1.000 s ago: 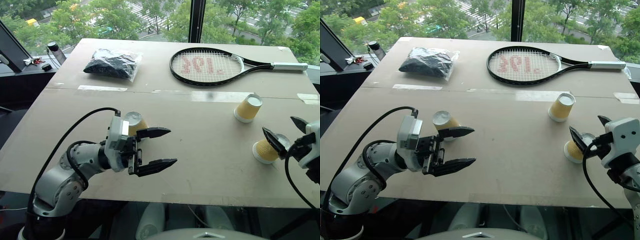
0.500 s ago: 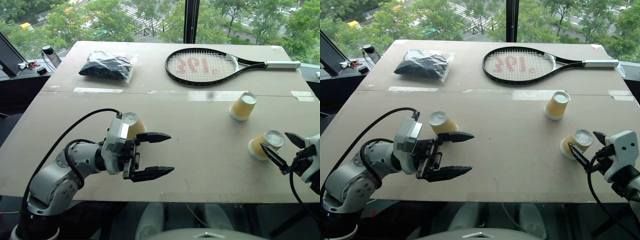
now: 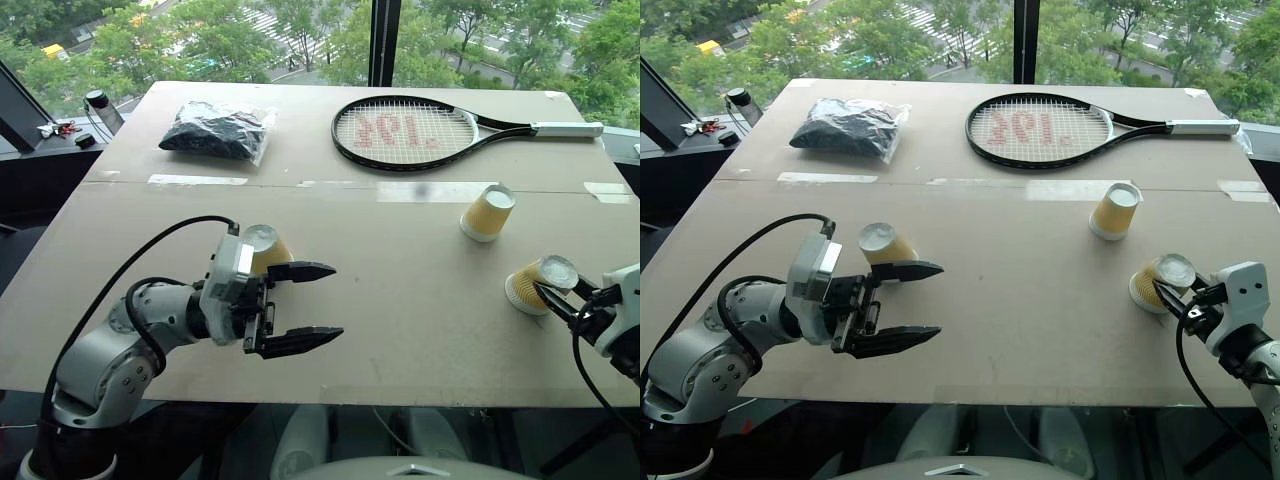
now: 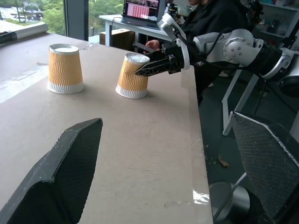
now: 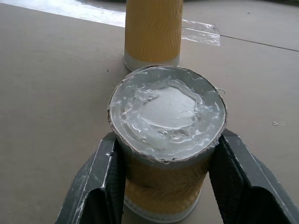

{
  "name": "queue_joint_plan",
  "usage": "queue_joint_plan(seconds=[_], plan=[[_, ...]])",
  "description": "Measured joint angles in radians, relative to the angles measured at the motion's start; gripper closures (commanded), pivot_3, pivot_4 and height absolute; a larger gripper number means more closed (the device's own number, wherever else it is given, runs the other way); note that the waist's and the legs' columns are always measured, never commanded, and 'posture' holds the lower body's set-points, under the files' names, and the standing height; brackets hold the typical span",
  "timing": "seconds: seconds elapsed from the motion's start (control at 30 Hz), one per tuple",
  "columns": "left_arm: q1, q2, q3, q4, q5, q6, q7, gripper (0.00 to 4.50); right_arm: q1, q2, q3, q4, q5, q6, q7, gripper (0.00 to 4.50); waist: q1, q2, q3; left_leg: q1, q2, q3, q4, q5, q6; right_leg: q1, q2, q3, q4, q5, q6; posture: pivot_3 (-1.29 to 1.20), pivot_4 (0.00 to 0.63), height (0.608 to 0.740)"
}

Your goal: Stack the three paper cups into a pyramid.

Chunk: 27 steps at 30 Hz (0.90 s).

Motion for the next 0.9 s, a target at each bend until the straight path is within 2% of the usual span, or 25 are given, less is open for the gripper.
queue_joint_plan(seconds=[0.13, 0.27, 0.3, 0.5, 0.9], plan=[[0.047, -0.018, 0.028, 0.016, 0.029, -0.033, 0.009, 0.0, -0.028, -0.002, 0.028, -0.04, 0.028, 0.006, 0.013, 2.61, -0.006, 0.001, 0.0, 0.0, 0.0, 0.001, 0.0, 0.0, 0.0, 0.0, -0.001, 0.001, 0.0, 0.0, 0.0, 0.0, 0.15, 0.74], [0.138, -0.07, 0.027, 0.069, 0.117, -0.119, 0.009, 0.0, -0.115, -0.013, 0.13, -0.139, 0.069, 0.054, 0.012, 2.61, -0.007, 0.0, 0.0, 0.002, 0.001, 0.0, 0.0, 0.0, 0.0, 0.0, -0.002, 0.002, 0.0, 0.0, 0.0, 0.0, 0.15, 0.74], [0.177, -0.077, 0.03, 0.082, 0.122, -0.138, -0.002, 0.0, -0.18, -0.014, 0.214, -0.159, 0.063, 0.083, -0.002, 2.61, -0.005, 0.0, 0.0, 0.001, 0.001, 0.0, 0.0, 0.0, 0.0, -0.001, -0.002, 0.002, 0.0, 0.0, 0.0, 0.0, 0.15, 0.74], [0.269, -0.078, 0.06, 0.083, 0.132, -0.167, -0.029, 0.0, -0.356, 0.003, 0.441, -0.17, 0.015, 0.175, -0.065, 2.61, 0.0, 0.0, 0.001, -0.001, 0.0, -0.001, 0.0, 0.0, 0.0, -0.002, -0.004, 0.002, -0.001, 0.0, 0.0, 0.0, 0.15, 0.74], [0.388, -0.111, 0.124, 0.045, 0.125, -0.2, -0.03, 0.0, -0.5, -0.019, 0.559, -0.104, -0.025, 0.242, -0.042, 2.61, -0.002, 0.0, 0.001, -0.002, 0.0, -0.002, -0.001, 0.0, 0.0, -0.002, -0.004, 0.0, -0.002, 0.0, 0.0, 0.0, 0.15, 0.74]])
